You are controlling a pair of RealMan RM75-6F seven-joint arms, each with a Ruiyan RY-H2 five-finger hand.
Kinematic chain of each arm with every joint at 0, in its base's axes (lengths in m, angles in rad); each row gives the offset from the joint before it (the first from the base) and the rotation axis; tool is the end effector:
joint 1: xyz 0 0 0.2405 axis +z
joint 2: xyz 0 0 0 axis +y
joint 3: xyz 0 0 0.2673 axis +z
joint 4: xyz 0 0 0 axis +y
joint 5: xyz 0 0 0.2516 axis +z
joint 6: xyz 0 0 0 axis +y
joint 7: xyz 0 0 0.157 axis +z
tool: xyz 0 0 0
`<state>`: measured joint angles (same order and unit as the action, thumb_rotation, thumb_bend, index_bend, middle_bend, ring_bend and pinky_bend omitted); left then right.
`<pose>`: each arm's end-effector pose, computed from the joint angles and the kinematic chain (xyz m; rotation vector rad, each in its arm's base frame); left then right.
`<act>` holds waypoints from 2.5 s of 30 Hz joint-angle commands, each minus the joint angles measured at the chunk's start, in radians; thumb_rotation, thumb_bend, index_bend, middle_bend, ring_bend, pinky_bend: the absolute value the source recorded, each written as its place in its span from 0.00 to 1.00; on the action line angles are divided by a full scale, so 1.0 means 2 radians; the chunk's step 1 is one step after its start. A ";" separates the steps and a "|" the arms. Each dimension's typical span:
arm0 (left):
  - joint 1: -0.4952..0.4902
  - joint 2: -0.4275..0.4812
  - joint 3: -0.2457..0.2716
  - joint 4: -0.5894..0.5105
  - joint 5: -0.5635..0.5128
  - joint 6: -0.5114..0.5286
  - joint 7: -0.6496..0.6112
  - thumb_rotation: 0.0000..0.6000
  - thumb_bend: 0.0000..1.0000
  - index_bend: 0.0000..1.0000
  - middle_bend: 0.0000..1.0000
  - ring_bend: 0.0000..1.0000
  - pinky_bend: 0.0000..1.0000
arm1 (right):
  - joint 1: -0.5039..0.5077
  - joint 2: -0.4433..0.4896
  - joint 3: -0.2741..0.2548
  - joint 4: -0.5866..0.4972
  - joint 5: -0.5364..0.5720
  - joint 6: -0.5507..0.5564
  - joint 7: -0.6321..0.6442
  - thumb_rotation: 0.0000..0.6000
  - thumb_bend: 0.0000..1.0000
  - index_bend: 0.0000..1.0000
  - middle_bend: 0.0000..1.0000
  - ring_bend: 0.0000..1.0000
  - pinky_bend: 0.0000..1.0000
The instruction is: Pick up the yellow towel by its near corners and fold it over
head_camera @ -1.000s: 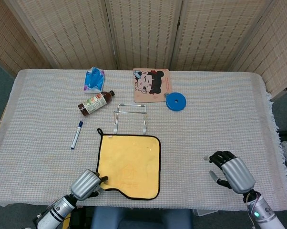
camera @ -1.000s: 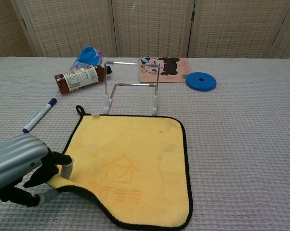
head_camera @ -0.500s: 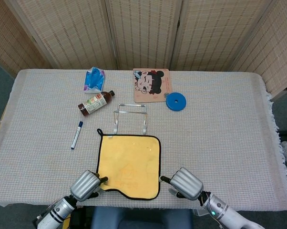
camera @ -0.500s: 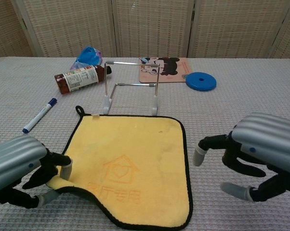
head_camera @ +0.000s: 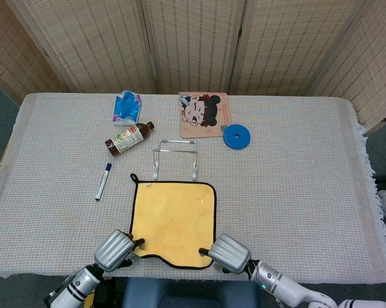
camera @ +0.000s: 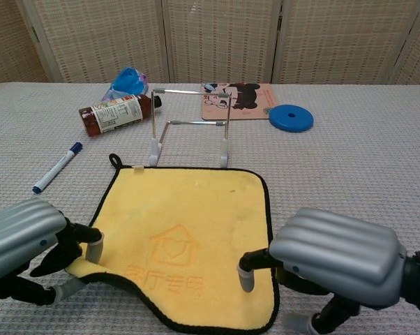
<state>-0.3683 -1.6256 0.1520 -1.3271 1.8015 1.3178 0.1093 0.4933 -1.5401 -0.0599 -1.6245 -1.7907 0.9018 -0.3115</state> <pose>-0.2303 0.1985 -0.0854 -2.0734 -0.7964 -1.1316 -0.1578 -0.1975 -0.1061 2.4276 -0.7054 0.9757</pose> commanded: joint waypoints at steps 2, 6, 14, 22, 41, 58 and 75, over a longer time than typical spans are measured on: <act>0.001 -0.001 0.001 0.001 0.000 0.001 -0.001 1.00 0.45 0.59 0.95 0.77 0.90 | 0.009 -0.011 0.001 0.007 0.011 -0.009 -0.010 1.00 0.28 0.39 0.93 0.95 1.00; 0.002 -0.002 0.001 0.002 0.000 0.002 -0.002 1.00 0.45 0.59 0.95 0.77 0.90 | 0.016 -0.021 0.000 0.018 0.020 -0.016 -0.014 1.00 0.28 0.41 0.94 0.95 1.00; 0.005 -0.001 0.003 0.004 0.000 0.006 -0.003 1.00 0.45 0.59 0.95 0.77 0.90 | 0.026 -0.036 -0.004 0.032 0.030 -0.020 -0.023 1.00 0.28 0.41 0.94 0.95 1.00; 0.007 -0.002 0.003 0.006 0.002 0.012 -0.007 1.00 0.45 0.60 0.95 0.77 0.90 | 0.034 -0.058 -0.004 0.053 0.032 -0.012 -0.024 1.00 0.37 0.49 0.95 0.96 1.00; -0.029 0.054 -0.040 -0.061 0.013 0.038 -0.058 1.00 0.45 0.60 0.95 0.77 0.90 | 0.033 -0.047 0.032 0.034 0.020 0.096 0.010 1.00 0.47 0.74 0.99 0.99 1.00; -0.131 0.152 -0.201 -0.178 -0.115 -0.043 -0.098 1.00 0.45 0.60 0.95 0.77 0.90 | 0.049 0.042 0.151 -0.042 0.101 0.145 -0.007 1.00 0.47 0.75 0.99 1.00 1.00; -0.216 0.147 -0.275 -0.132 -0.287 -0.155 -0.066 1.00 0.45 0.60 0.95 0.77 0.90 | 0.108 0.020 0.218 0.017 0.214 0.115 -0.043 1.00 0.47 0.75 0.99 1.00 1.00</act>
<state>-0.7789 -1.3212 -0.3832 -1.6165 1.2592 1.0322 -0.0395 0.6973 -1.4898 0.3663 -1.6052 -1.3805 1.1386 -0.3919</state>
